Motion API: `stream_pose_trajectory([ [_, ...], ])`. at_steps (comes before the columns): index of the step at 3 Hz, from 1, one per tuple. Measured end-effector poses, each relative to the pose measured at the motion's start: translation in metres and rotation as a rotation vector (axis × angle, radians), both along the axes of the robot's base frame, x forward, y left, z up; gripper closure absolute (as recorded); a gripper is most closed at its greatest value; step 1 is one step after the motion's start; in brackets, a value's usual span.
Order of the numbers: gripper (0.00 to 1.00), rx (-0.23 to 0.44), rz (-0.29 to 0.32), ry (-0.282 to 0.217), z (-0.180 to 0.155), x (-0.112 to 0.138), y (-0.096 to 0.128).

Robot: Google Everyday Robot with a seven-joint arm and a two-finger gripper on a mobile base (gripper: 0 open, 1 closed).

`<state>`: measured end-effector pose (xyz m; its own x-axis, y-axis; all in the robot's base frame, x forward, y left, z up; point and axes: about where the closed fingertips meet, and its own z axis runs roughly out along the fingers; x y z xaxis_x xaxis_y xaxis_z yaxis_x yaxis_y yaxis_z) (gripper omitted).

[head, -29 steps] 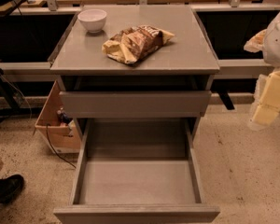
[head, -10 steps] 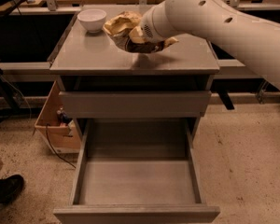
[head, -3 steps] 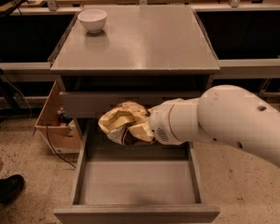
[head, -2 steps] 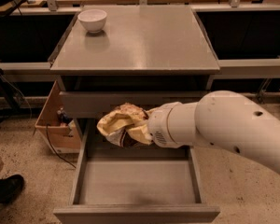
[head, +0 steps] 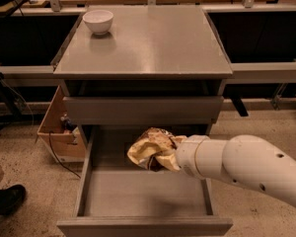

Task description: Place brown chip bag into middle drawer

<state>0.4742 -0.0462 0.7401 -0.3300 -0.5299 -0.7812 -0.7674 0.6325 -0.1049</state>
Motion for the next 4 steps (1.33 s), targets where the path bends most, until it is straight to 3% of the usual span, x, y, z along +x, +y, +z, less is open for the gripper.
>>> stream_pose_trajectory([
  [1, 1.00, -0.019, -0.005, -0.009, -0.048, 0.007, -0.030],
  [2, 1.00, -0.060, -0.022, 0.019, -0.103, 0.013, -0.055],
  [4, 1.00, -0.150, -0.070, 0.107, -0.215, 0.030, -0.075],
])
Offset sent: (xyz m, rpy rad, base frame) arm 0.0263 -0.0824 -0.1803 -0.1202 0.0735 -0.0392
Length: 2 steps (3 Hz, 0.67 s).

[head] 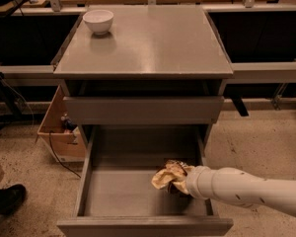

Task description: Place brown chip bag into middle drawer

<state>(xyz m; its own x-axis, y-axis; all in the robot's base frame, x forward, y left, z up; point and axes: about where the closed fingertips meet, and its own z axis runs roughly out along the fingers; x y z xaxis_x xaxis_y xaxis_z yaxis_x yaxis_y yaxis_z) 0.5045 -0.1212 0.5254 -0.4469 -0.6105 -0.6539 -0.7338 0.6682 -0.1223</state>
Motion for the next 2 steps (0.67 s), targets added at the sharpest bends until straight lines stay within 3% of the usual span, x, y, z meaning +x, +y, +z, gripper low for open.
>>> stream_pose_trajectory([
  [1, 1.00, -0.027, -0.015, 0.021, -0.036, 0.012, 0.001],
  [2, 0.84, -0.038, -0.029, 0.032, -0.063, 0.026, 0.006],
])
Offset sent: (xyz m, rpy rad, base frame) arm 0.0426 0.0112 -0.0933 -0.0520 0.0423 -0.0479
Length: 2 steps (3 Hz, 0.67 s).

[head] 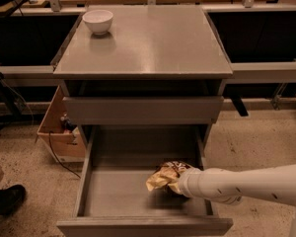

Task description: Place brown chip bag into middle drawer

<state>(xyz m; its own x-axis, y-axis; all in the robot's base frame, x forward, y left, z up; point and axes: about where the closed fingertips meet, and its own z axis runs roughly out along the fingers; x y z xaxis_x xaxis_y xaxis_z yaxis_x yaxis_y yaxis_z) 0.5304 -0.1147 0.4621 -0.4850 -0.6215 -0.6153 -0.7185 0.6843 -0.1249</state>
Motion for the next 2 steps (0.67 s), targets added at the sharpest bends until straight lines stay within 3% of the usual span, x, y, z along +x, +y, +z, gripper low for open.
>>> stream_pose_trajectory([
  [2, 0.37, 0.035, -0.007, 0.006, -0.016, 0.013, 0.018],
])
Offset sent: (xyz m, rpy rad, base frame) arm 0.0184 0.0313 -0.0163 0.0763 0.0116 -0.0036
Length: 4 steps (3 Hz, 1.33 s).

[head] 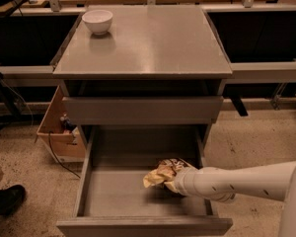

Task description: Place brown chip bag into middle drawer

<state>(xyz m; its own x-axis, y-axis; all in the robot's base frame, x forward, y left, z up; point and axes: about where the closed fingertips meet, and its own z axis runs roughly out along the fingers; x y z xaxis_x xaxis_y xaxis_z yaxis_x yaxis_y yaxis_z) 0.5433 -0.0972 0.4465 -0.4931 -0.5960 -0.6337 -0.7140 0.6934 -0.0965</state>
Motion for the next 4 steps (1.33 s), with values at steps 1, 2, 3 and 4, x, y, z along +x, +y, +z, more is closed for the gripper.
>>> stream_pose_trajectory([
  [1, 0.15, 0.042, 0.013, 0.007, 0.002, 0.002, 0.015],
  [2, 0.00, 0.098, 0.037, 0.019, 0.014, 0.000, 0.033],
  [3, 0.00, 0.150, 0.061, 0.031, 0.041, -0.009, 0.044],
  [4, 0.00, 0.194, 0.128, 0.011, 0.114, -0.038, 0.038],
])
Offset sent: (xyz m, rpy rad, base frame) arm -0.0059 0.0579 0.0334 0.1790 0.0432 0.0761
